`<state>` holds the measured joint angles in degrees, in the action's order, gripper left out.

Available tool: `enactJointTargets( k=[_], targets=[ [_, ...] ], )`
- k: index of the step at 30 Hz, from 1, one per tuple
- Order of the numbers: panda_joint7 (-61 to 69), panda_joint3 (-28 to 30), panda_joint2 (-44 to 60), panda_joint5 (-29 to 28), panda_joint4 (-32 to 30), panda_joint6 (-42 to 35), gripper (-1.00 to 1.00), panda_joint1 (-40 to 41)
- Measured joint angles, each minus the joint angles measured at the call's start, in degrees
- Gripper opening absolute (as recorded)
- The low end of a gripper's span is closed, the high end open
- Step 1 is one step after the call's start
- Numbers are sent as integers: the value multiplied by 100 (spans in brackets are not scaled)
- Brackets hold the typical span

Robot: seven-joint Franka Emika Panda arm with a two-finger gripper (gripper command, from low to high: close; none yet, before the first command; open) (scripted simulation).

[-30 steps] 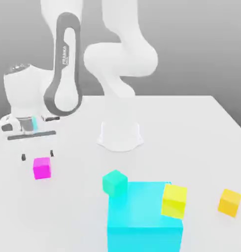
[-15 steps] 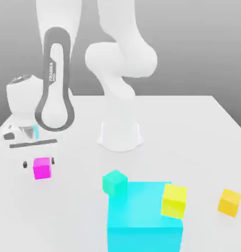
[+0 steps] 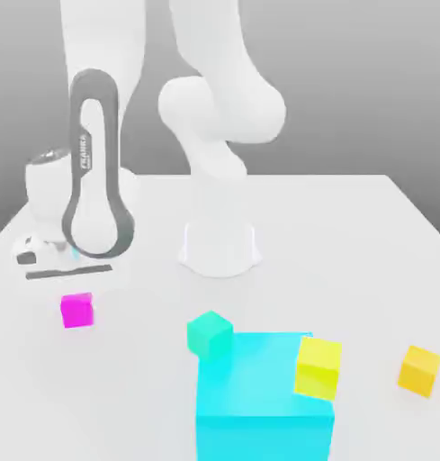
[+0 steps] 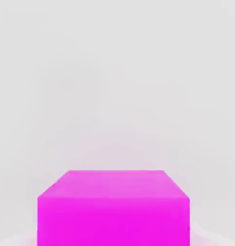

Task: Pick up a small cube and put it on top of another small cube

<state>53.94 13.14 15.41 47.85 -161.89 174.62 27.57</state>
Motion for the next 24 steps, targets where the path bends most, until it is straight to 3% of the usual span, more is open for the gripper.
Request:
enactJointTargets(
  k=[10, 24],
  targets=[
    [-1128, 1321, -487, -1524, -114, -619, -100, -889],
    [-2864, 2504, -1321, -3892, -410, -933, -100, -1477]
  ],
)
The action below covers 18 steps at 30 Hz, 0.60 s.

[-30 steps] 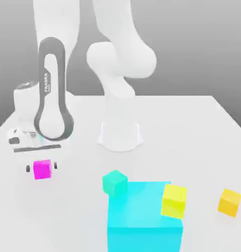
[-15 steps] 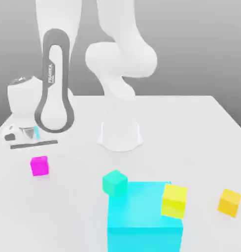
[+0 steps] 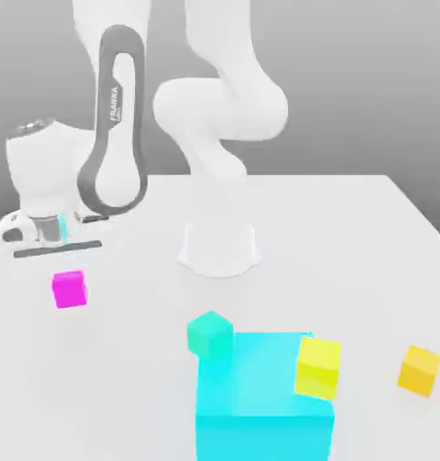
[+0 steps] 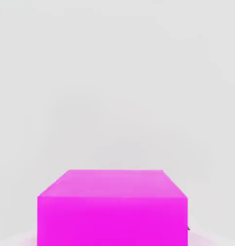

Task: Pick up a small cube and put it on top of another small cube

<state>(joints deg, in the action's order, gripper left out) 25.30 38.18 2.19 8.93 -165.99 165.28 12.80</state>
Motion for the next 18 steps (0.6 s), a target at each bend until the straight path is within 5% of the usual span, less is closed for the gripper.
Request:
enactJointTargets(
  k=[8, 18],
  targets=[
    [-1254, -76, -574, -1702, -247, -20, -100, 453],
    [-3335, -1835, -1562, -1490, 431, -1692, -100, -836]
  ],
)
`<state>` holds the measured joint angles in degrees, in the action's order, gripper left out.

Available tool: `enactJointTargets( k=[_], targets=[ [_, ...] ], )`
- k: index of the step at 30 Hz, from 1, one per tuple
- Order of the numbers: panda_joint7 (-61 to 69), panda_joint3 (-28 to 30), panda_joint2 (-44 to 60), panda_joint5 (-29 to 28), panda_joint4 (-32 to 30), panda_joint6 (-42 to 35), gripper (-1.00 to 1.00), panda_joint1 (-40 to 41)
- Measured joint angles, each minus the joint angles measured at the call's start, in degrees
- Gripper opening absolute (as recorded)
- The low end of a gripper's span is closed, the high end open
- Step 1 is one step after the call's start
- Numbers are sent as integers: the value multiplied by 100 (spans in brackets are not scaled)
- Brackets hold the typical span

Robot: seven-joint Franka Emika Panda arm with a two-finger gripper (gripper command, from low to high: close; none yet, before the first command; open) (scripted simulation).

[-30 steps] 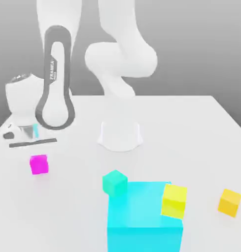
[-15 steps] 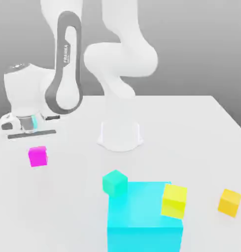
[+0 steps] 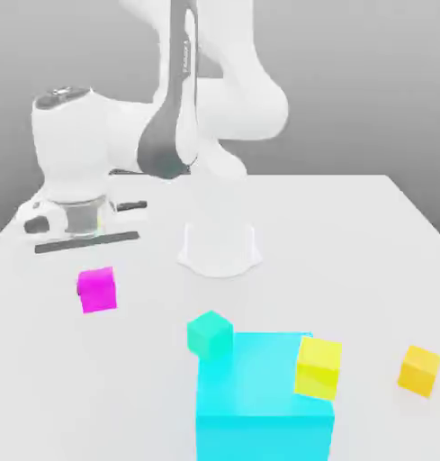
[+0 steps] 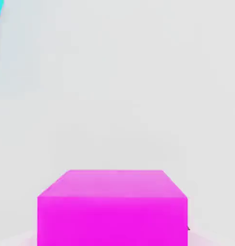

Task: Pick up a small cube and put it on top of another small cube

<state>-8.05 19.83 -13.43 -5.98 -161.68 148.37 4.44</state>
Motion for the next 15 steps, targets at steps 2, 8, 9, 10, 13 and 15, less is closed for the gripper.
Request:
enactJointTargets(
  k=[2, 8, 9, 10, 13, 15],
  targets=[
    [-430, -391, -209, 83, 156, -370, -100, -282],
    [-1331, -1243, -343, 306, 409, -762, -100, -891],
    [-1338, -1255, -176, 326, 369, -556, -100, -910],
    [-1337, -1256, 5, 342, 323, -329, -100, -922],
    [-1328, -1252, 293, 362, 249, 33, 100, -933],
    [-1328, -1252, 293, 362, 249, 33, 100, -933]
  ],
)
